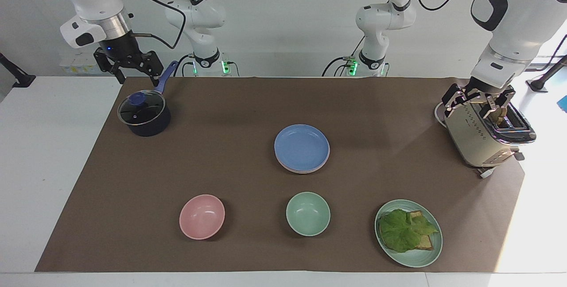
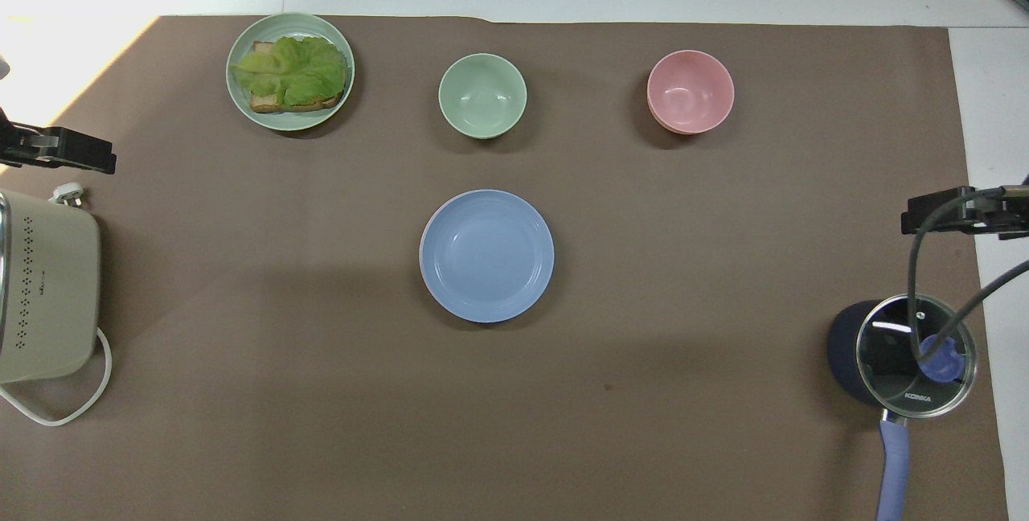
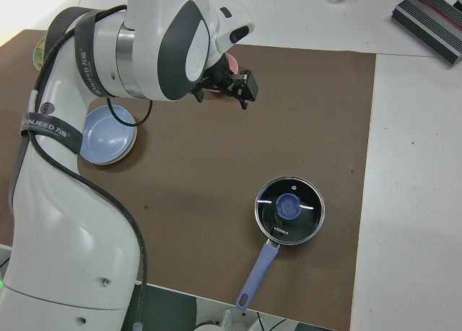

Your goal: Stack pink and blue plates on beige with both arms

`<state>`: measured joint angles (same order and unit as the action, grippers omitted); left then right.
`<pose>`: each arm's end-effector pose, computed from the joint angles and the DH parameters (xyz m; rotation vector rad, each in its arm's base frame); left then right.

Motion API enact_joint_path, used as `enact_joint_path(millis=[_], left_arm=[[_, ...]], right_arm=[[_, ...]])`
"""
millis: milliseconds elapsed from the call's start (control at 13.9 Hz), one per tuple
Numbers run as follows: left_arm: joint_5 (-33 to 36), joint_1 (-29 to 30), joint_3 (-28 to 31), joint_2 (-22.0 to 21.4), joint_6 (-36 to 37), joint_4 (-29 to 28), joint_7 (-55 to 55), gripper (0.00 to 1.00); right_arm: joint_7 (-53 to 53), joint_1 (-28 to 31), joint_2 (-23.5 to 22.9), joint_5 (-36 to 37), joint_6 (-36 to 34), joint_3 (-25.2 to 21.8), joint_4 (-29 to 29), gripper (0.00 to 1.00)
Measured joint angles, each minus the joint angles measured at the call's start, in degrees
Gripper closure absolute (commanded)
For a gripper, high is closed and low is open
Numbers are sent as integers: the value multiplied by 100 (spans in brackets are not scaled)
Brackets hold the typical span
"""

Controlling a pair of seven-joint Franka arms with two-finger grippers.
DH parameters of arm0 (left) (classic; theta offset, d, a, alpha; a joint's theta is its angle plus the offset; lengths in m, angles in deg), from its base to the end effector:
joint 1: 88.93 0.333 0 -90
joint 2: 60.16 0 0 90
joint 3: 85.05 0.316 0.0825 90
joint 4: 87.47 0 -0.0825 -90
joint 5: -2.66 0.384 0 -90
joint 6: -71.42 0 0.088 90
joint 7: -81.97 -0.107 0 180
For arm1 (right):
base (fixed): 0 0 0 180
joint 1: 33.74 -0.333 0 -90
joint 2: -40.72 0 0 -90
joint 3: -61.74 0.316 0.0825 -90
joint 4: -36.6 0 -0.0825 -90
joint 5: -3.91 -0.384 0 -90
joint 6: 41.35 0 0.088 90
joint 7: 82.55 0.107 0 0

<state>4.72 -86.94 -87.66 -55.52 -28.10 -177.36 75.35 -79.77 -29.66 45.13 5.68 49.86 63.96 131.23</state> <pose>0.5941 -0.0021 0.5944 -3.0956 0.2022 -0.1325 0.5318 -0.0197 0.6300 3.1052 -0.1253 0.0272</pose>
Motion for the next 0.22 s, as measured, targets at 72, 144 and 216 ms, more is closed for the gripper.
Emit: enact_joint_path(millis=[72,144,216], left_arm=[[0,0,0,0,0,0,0,0],[0,0,0,0,0,0,0,0],[0,0,0,0,0,0,0,0]], right_arm=[[0,0,0,0,0,9,0,0],[0,0,0,0,0,18,0,0],[0,0,0,0,0,25,0,0]])
